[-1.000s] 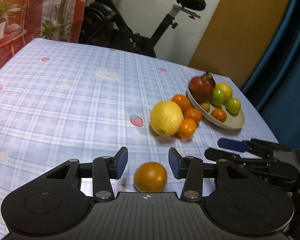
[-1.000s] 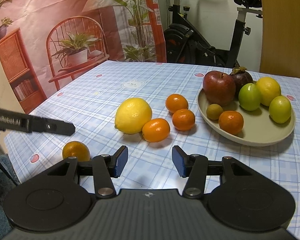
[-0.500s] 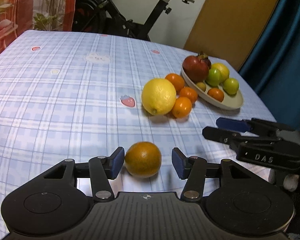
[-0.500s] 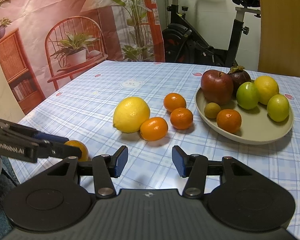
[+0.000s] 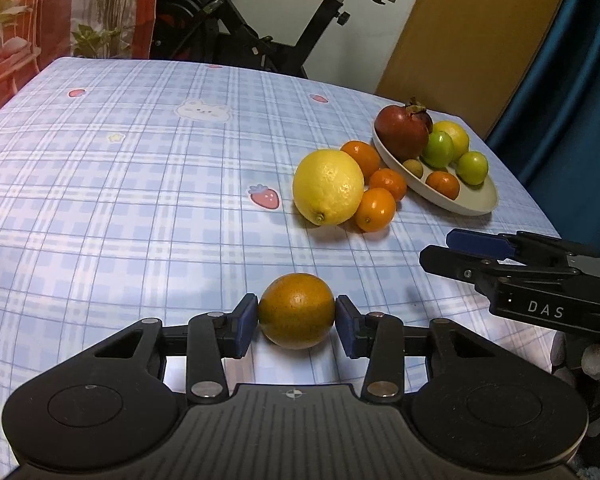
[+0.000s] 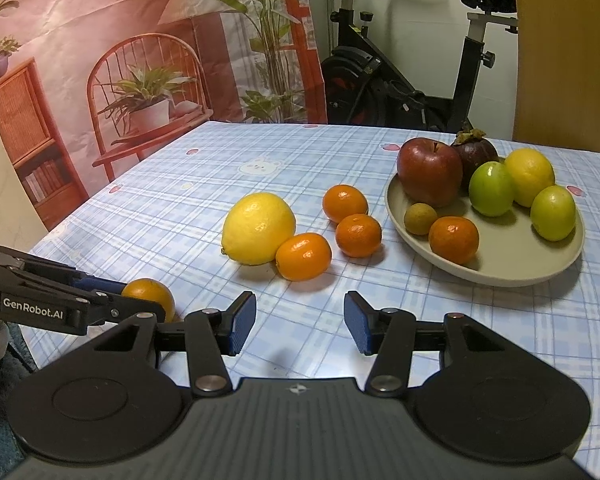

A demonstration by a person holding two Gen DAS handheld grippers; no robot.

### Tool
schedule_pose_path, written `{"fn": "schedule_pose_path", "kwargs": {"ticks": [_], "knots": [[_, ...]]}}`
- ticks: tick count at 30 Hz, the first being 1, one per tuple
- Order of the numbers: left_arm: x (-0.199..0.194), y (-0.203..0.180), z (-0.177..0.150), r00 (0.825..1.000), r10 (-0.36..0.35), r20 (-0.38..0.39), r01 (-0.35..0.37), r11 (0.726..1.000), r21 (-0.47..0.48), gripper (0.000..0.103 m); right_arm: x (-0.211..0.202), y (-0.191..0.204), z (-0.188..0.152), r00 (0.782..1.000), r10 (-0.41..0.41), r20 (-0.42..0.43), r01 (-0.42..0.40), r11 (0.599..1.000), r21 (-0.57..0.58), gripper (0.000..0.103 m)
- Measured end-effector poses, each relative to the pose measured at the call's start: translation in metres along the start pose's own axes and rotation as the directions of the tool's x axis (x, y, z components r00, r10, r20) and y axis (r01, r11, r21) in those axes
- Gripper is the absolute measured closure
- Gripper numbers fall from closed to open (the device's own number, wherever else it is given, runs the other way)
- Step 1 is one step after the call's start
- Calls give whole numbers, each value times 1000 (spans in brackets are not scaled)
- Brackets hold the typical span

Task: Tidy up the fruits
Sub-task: 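Lift the tangerine with the left gripper while the right gripper approaches another tangerine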

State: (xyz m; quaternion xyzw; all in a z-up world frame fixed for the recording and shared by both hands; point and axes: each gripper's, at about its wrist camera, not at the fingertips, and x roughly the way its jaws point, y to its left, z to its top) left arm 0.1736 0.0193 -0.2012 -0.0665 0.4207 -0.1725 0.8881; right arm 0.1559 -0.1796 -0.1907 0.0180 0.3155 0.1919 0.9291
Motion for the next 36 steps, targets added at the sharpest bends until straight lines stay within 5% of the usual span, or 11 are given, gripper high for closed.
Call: {"fn": "schedule_pose_path", "kwargs": {"ticks": [11, 21, 36], "knots": [[16, -5, 13, 1000, 7, 28, -7, 1000, 14, 59, 9, -9, 12, 999, -29, 15, 30, 999, -32, 52], [19, 8, 19, 998, 28, 51, -26, 999, -31, 59, 34, -23, 35, 999, -42, 22, 43, 998, -54, 69], [17, 14, 15, 997, 8, 72, -4, 999, -50, 59, 82, -20, 55, 995, -96, -29, 91, 989, -119, 69]]}}
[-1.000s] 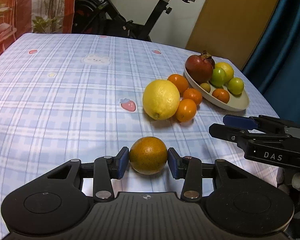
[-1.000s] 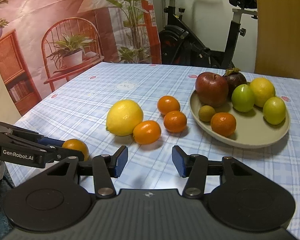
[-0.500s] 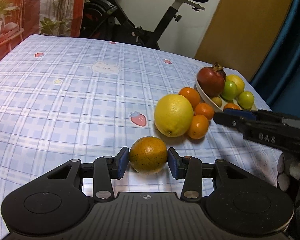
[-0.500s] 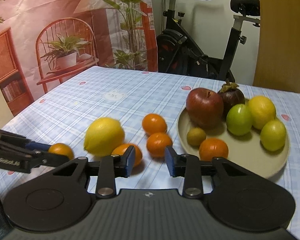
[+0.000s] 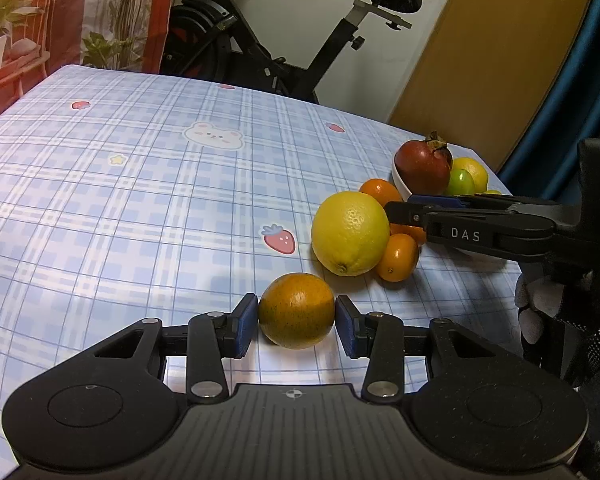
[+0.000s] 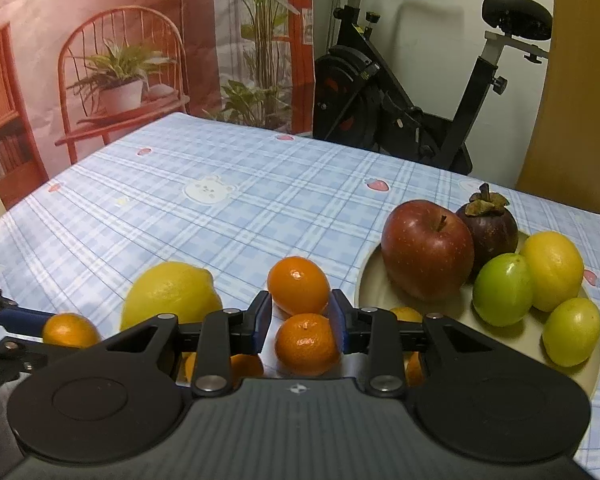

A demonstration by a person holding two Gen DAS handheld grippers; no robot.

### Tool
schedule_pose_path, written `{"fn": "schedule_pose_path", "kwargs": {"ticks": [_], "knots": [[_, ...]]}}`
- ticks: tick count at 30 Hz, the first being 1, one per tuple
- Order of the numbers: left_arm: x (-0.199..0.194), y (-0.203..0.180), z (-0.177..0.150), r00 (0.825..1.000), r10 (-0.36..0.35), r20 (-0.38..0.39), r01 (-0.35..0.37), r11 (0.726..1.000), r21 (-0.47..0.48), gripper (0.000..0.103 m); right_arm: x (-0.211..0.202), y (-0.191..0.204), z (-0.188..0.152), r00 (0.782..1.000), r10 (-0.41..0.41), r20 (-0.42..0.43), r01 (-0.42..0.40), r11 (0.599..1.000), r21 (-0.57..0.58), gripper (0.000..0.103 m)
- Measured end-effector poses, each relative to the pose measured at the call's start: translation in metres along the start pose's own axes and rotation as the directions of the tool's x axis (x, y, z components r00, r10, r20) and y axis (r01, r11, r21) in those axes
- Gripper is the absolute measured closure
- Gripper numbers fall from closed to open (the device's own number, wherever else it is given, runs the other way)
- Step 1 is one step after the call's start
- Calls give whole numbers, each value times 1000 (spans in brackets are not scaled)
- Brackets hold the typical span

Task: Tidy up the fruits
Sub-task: 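Lift the tangerine with the left gripper while the right gripper approaches another tangerine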

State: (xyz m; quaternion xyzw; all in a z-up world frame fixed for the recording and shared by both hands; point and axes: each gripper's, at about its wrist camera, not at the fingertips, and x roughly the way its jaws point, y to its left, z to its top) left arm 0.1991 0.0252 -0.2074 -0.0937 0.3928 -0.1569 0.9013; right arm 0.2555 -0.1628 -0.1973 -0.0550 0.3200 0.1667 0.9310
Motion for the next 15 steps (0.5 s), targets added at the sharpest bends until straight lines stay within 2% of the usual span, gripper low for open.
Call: {"fn": "schedule_pose_path", "kwargs": {"ticks": [9, 15], "knots": [[0, 0, -2, 1000, -3, 3, 3, 1000, -5, 59, -27, -9, -16, 1000, -6, 8, 5, 998, 65, 69], [1, -1, -3, 1000, -5, 0, 5, 1000, 3, 58, -42, -13, -39, 1000, -3, -24, 5, 996, 92, 69]]}}
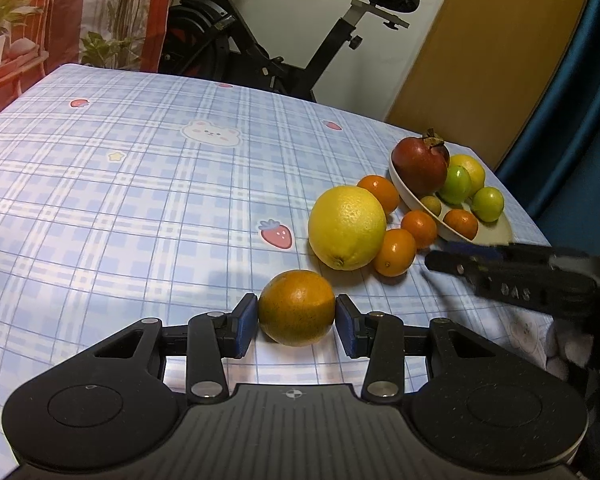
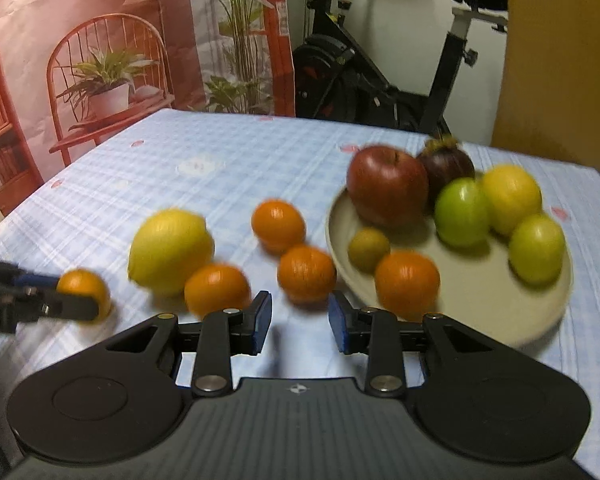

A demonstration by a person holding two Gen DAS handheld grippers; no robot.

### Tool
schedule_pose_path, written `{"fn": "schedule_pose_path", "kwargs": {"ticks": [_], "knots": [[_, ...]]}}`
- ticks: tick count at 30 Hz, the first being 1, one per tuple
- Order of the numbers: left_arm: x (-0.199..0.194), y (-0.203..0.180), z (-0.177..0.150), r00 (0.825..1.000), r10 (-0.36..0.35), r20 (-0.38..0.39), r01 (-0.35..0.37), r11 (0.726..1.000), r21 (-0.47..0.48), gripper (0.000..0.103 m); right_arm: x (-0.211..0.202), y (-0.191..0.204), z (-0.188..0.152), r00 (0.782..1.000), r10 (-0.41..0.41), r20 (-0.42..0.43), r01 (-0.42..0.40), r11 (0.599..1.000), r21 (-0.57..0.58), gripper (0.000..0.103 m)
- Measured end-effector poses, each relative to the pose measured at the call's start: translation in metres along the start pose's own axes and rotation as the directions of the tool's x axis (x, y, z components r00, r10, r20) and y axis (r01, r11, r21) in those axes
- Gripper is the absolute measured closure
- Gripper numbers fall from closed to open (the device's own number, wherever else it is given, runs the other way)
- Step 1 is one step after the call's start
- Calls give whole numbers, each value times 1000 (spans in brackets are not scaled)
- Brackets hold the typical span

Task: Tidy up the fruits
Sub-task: 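Lift the tangerine with the left gripper while the right gripper approaches another tangerine, then close the right gripper on a small tangerine while the left gripper holds its tangerine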

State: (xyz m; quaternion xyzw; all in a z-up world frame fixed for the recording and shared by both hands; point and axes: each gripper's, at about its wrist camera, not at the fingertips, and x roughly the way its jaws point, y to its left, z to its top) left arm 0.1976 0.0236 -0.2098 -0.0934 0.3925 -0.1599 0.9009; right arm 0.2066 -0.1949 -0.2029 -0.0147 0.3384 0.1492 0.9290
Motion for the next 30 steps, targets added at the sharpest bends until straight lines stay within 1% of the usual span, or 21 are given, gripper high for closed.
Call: {"fn": "schedule_pose_path", "kwargs": {"ticks": [4, 9, 12, 16, 17, 23, 26, 29, 30], "knots": [[1, -1, 0, 1000, -1, -2, 1, 1000, 3, 58, -9, -1, -4, 1000, 2, 8, -3, 1000, 19, 69], [1, -1, 0, 1000, 0, -1, 0, 1000, 4, 58, -14, 3, 12, 998, 0, 65, 1, 1000, -7, 69], [1, -1, 0, 1000, -1, -1, 1, 1000, 4, 58, -2, 10, 22, 997, 1, 76, 3, 999, -54, 69], [2, -1, 0, 1000, -2, -2, 2, 1000, 3, 58, 17, 20, 28, 999, -27, 38, 33, 989, -144, 68], [2, -1, 0, 1000, -3, -2, 3, 1000, 2, 58, 20, 24, 29, 998, -48, 38, 54, 983, -177, 68], [2, -1, -1, 1000, -5, 0, 5, 1000, 1, 58, 32, 44, 21, 992, -120, 31, 123, 935, -334, 68], [2, 0, -1, 1000, -8, 0, 8, 1000, -4, 58, 37, 54, 16, 988, -152, 35, 154, 906, -395, 65], [2, 0, -1, 1000, -8, -1, 8, 1000, -4, 58, 42, 60, 12, 982, -183, 42, 182, 877, -444, 66], [2, 0, -1, 1000, -9, -1, 9, 1000, -6, 58, 43, 62, 11, 980, -195, 44, 193, 867, -460, 68]]}}
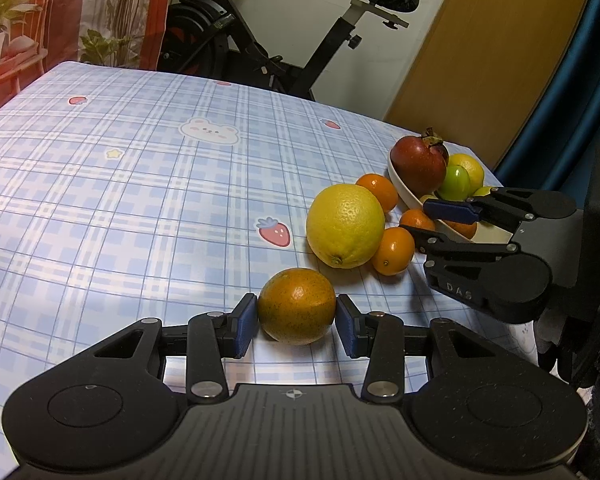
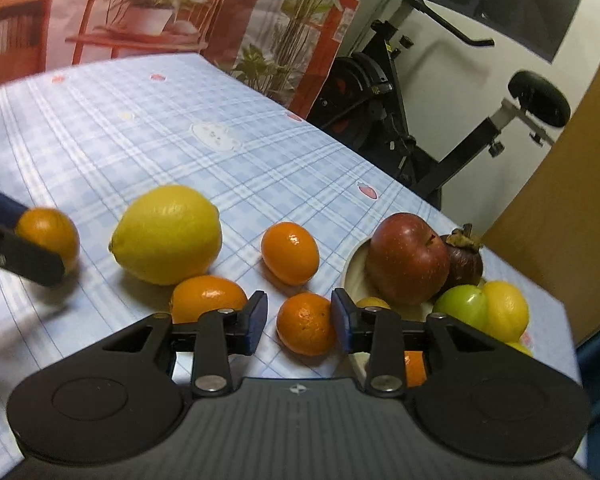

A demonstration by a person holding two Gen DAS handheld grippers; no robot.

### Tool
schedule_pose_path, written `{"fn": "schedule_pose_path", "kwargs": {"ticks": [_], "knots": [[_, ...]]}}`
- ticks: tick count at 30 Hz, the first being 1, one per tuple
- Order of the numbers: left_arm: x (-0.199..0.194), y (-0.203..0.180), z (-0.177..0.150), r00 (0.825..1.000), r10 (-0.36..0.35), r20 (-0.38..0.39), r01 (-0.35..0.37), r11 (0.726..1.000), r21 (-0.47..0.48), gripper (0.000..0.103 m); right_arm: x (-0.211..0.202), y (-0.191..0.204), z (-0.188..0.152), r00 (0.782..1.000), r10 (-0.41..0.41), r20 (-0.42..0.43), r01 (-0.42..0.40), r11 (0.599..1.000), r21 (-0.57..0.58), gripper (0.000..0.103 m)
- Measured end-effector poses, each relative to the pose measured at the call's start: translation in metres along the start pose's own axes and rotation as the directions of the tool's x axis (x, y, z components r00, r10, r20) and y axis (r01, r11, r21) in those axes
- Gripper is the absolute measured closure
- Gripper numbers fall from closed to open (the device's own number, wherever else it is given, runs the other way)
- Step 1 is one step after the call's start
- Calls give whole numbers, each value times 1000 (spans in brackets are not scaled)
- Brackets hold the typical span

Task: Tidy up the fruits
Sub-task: 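Close the right gripper on a small tangerine while the left gripper holds its tangerine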

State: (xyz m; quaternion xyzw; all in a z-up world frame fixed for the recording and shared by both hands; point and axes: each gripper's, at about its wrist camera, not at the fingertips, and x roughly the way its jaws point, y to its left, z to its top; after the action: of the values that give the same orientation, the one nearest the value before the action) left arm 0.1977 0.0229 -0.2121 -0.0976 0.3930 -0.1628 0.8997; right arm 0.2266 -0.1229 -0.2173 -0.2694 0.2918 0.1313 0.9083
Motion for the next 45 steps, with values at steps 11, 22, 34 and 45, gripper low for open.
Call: {"fn": "schedule_pose_path", "kwargs": {"ticks": [11, 22, 34, 45], "knots": [[-1, 1, 0, 1000, -3, 1, 3, 1000, -5, 58, -24, -16, -16, 999, 41, 8, -42, 987, 155, 96], [-1, 1, 0, 1000, -3, 1, 3, 1000, -6, 58, -23, -80, -27, 974, 224, 40, -192, 715, 672, 72], [-2, 1, -2, 1000, -7, 16, 7, 1000, 5, 58, -4, -106, -37, 956, 293, -1, -118, 388, 914, 55], [-3, 4, -4, 999, -20, 25, 20, 1000, 0, 58, 15, -80, -2, 962, 238, -131, -8, 508, 861, 55]]}}
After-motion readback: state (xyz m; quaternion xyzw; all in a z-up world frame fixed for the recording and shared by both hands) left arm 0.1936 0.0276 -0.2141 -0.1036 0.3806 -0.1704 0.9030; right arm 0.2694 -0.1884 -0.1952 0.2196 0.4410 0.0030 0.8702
